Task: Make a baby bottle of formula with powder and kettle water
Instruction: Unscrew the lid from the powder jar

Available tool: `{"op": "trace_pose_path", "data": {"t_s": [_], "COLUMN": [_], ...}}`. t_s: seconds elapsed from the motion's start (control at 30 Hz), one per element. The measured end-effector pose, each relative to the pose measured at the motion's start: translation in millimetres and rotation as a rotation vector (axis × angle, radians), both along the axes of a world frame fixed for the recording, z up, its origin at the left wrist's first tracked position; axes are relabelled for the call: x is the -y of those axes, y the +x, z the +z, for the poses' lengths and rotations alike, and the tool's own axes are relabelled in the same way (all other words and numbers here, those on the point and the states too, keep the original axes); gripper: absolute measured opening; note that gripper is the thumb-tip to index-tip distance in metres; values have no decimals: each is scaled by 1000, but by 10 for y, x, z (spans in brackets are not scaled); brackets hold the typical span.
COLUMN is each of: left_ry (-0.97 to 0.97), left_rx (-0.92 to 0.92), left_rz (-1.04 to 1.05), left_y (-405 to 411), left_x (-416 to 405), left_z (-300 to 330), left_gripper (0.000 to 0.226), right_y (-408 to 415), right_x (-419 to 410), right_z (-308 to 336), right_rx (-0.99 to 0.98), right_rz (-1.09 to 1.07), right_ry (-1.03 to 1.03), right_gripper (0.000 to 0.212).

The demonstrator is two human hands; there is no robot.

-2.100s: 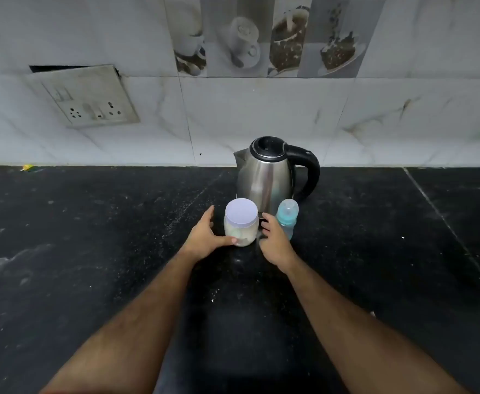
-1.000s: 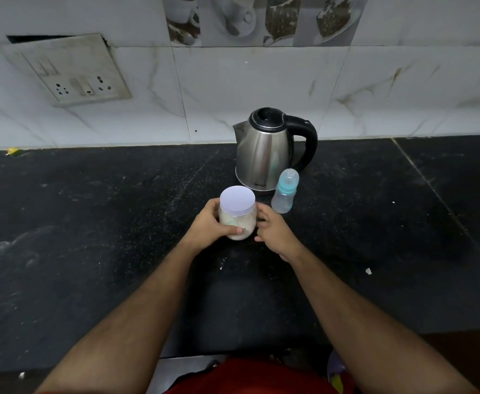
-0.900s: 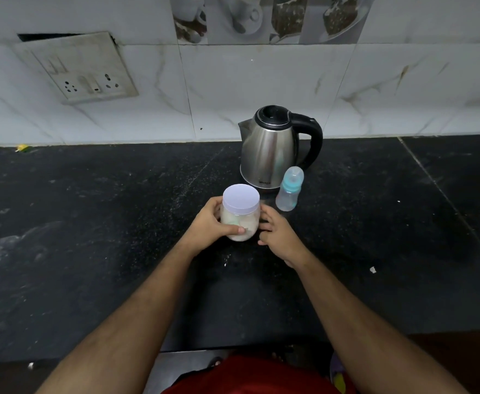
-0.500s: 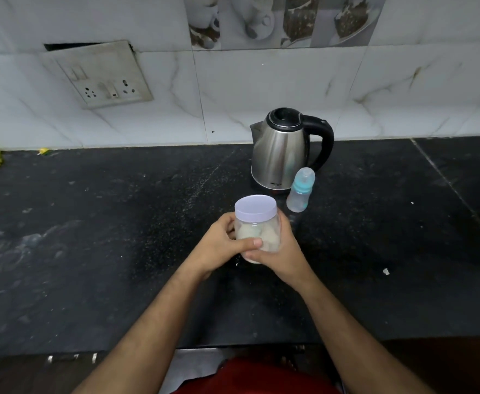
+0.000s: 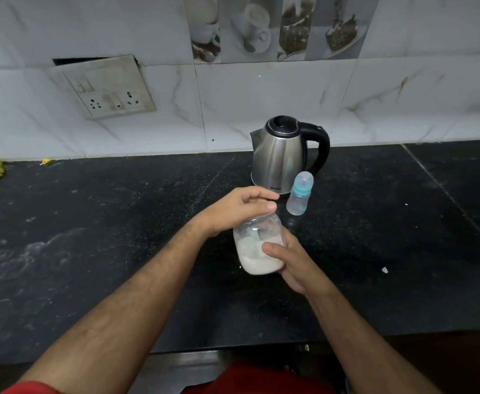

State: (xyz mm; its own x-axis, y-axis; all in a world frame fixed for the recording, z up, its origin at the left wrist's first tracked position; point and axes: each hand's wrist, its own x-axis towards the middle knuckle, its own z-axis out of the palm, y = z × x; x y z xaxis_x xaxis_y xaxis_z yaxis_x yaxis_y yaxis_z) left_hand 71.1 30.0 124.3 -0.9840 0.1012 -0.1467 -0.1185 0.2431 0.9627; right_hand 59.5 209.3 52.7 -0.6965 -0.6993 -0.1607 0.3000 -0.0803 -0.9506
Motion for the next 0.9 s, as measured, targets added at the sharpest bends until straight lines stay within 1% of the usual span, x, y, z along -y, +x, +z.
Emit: {"op": "trace_pose_path", "data": {"t_s": [0.07,0.17,0.33,0.37,0.43,0.5,0.53,0.63,0.7,0.83,0.9], "left_ry": [6,4,37,34,-46,-205,-219,-149,-173,-169,-141], "left_rx": [11,32,31,33,21,-12,-10,28,29,58,60], "left_rz": [88,138,155,158,220,385,435,440,412,373,363], "left_y": [-50,-99,-114,-116,-120,-99,-75,-18,-10,23,71], "left_x": [-51,-103,-148,-166,-232,-289,-305,-288,-240,-176,-136], "left_z": [-4,6,106,112,76,26,-2,-16,22,42,-4], "left_gripper": [26,24,39,39,31,21,21,34,40,59,58], "right_y": [1,15,49,66,93,86,81,42,37,64,81], "right_x": [16,47,63,68,96,133,136,133,138,174,176], "right_z": [11,26,64,58,46,49,36,5,-5,11,21], "right_rx": [23,2,-48,-56,-131,-246,-267,-298,-306,-326,-343], "right_rz": [-5,-39,-146,-166,-232,-310,-322,-267,-235,-194,-203], "right_ry": [4,17,3,4,70,209,254,305,299,317,370], "right_gripper": [66,66,71,70,68,68,69,72,75,72,75]}}
